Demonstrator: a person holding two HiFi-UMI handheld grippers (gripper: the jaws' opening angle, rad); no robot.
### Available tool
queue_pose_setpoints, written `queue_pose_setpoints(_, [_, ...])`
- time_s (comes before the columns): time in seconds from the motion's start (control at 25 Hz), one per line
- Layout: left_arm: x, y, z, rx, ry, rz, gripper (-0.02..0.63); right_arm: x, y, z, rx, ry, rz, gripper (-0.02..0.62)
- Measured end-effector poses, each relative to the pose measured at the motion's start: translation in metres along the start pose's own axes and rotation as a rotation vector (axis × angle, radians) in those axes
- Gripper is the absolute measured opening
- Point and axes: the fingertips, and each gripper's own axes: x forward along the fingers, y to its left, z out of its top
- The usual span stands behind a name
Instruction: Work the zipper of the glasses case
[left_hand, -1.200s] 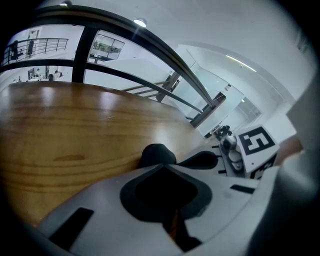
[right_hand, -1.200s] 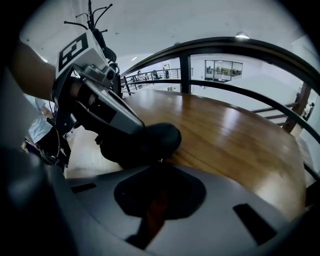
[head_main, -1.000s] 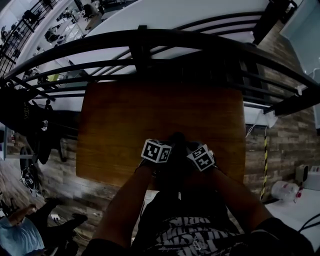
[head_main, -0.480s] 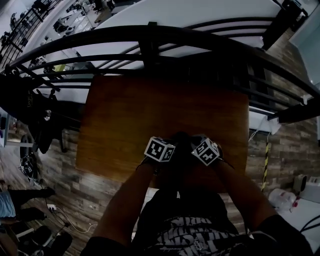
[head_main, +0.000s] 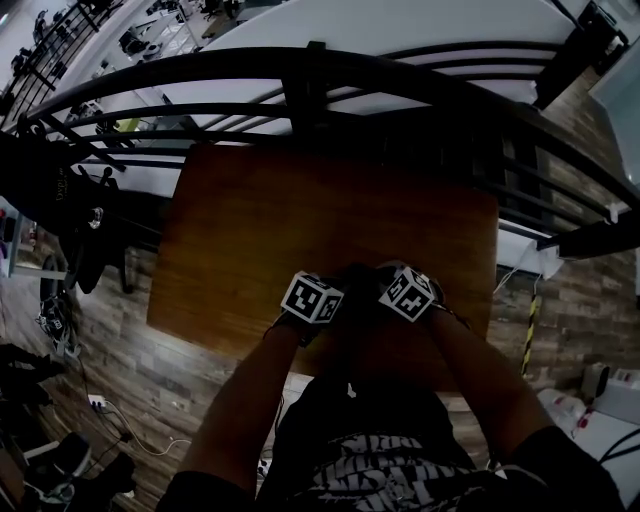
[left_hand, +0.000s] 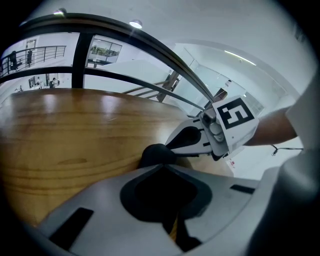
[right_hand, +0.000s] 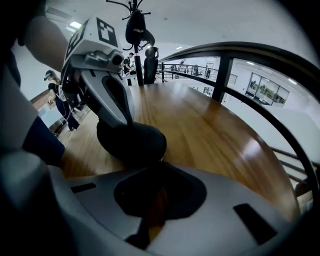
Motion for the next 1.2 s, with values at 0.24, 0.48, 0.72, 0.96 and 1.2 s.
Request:
queue_pose_setpoints(0.24, [-0.001,-0.001,0.004,0.006,-0.021,0.033,0.000,-0.027,0.004,-0.005,0.085,-0.089,0.002,0.001])
queue_pose_setpoints(0.48, [-0.016,-0.016,0.001,0.151,-0.145,0.156,0.000,-0.086,0.018,-0.008,0.185,-0.217,-0.060,0.000])
queue_pose_setpoints(0.72, [-0.095,-0.048,0.012,0.011,-0.486,0.391,0.000,-0.162,0.022,0.011,0.343,-0.438,-0.132,-0.002])
queue_pose_setpoints(0.96, [-0.180,-0.098,0.011,-0.066,-0.720,0.534,0.000,-0.220,0.037,0.037,0.349,-0.582,-0.176,-0.002])
queue_pose_setpoints(1.2, [-0.205,-0.123,0.040,0.002,-0.817,0.565,0.000,-0.244,0.045,0.066,0.266,-0.658,-0.189,-0.002])
